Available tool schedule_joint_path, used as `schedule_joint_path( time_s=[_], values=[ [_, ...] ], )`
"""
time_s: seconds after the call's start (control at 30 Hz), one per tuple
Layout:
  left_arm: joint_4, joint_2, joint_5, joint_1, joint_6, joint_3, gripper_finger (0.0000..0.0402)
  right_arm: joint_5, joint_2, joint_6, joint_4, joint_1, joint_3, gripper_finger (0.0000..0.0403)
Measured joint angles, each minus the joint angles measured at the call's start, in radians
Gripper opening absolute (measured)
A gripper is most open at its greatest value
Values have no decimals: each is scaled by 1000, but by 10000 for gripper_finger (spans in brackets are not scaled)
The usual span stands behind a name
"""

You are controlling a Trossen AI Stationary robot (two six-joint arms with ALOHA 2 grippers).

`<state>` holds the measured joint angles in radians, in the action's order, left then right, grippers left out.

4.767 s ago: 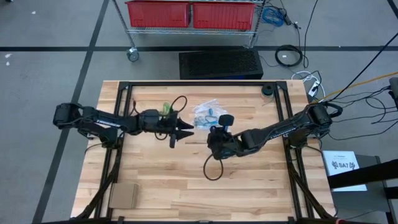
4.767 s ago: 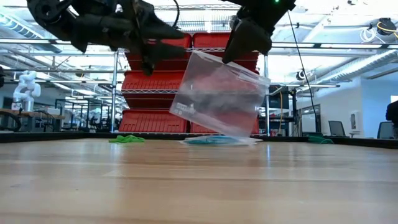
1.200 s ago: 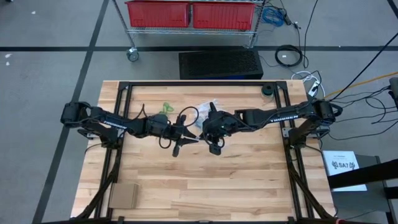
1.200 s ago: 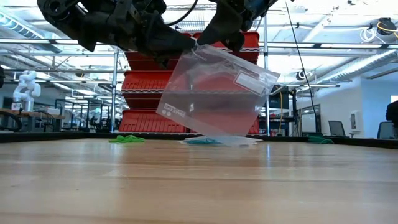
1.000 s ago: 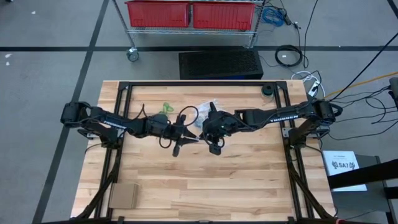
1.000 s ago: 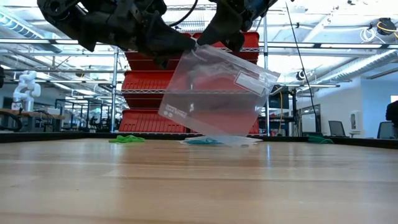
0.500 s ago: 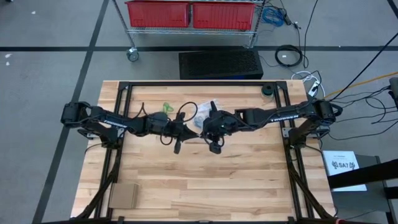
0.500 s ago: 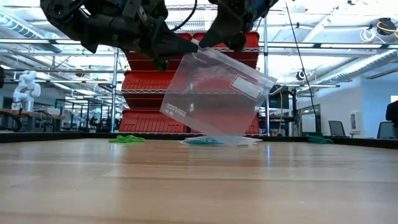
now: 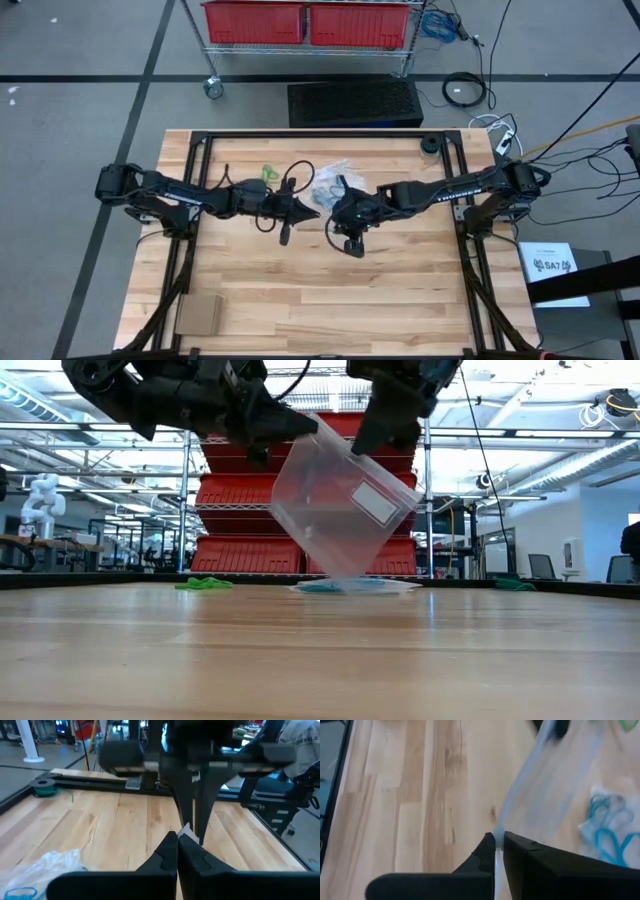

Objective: Sort rubber bands
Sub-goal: Open the left transparent zip lock bag

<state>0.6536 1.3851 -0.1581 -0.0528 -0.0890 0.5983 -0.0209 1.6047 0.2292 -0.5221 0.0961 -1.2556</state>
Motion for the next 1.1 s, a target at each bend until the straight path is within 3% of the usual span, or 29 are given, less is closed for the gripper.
schedule_joint_path(
  time_s=[0.57,0.77,1.1],
  values=[
    [-33,-46,5,-21,26,0,0,1,1,137,-195,70,2,2],
    [-50,-46,4,-24,26,0,0,59,-11,192,-234,97,2,4],
    [-68,-46,9,-26,26,1,0,204,-72,207,-254,138,-55,94]
  ],
)
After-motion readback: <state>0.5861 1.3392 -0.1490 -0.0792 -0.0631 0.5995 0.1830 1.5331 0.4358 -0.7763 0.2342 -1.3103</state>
